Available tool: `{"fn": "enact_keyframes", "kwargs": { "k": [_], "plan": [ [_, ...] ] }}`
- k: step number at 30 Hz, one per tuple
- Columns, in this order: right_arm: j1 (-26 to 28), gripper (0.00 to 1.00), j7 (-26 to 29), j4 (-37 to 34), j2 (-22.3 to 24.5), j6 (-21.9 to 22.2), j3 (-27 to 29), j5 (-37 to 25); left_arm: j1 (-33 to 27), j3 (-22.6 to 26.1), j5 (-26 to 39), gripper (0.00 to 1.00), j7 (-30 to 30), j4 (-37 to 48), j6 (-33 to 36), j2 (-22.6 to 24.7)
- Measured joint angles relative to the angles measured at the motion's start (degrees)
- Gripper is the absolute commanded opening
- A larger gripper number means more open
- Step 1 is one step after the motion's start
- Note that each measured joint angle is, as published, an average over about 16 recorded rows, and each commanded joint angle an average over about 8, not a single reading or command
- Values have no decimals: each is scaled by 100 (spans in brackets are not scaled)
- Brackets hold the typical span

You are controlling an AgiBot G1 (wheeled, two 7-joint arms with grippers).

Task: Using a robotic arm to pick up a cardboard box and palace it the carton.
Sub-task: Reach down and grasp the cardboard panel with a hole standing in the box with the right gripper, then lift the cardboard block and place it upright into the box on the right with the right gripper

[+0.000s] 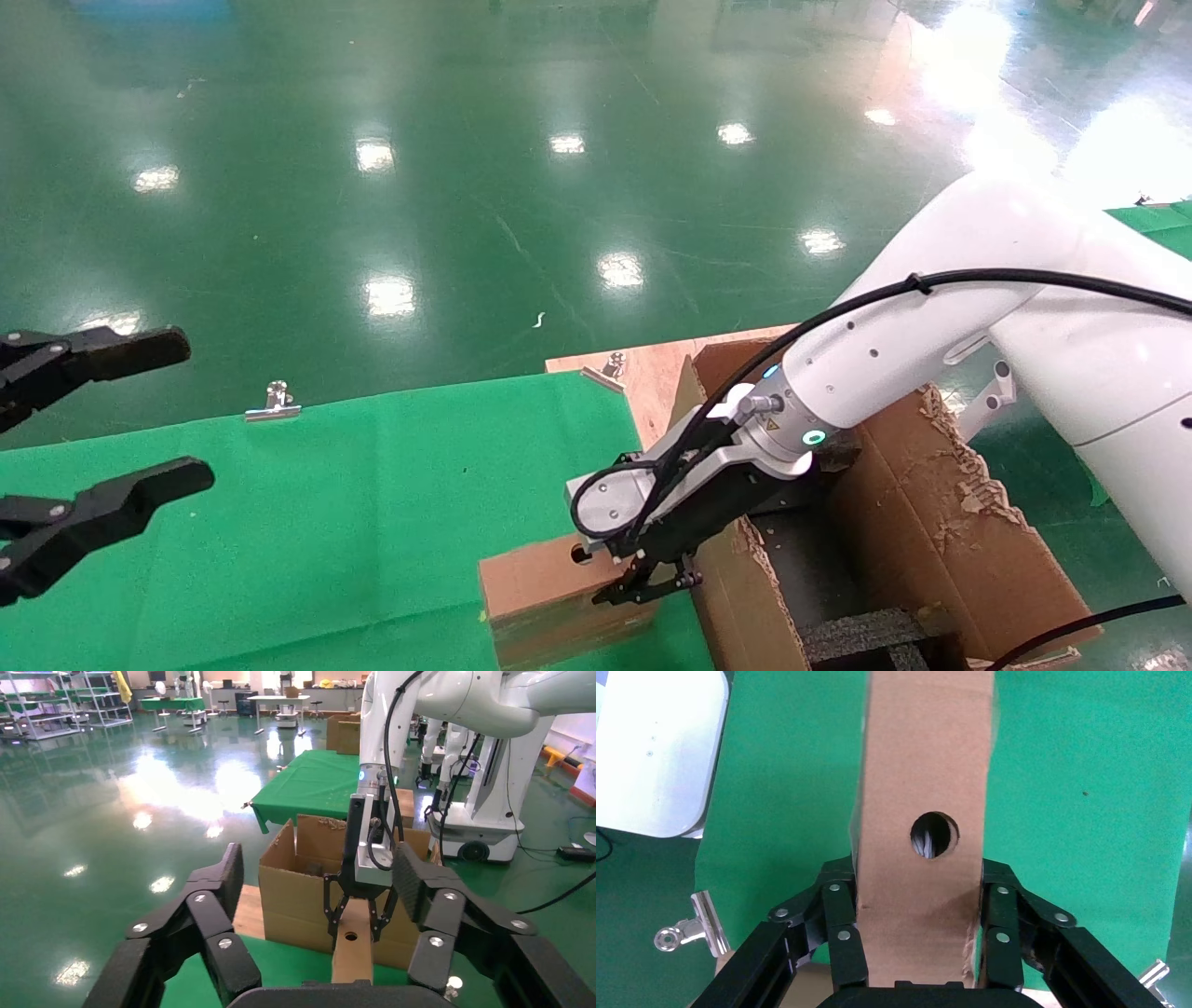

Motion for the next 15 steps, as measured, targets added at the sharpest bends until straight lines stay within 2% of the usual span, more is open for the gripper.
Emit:
{"fn": "enact_keyframes", "kwargs": {
  "k": [8,15],
  "plan": [
    [61,0,-2,-34,6,8,16,67,0,0,0,100,0,0,0,0],
    [450,0,-41,-233,54,-21,71,302,0,0,0,100,0,0,0,0]
  ]
}}
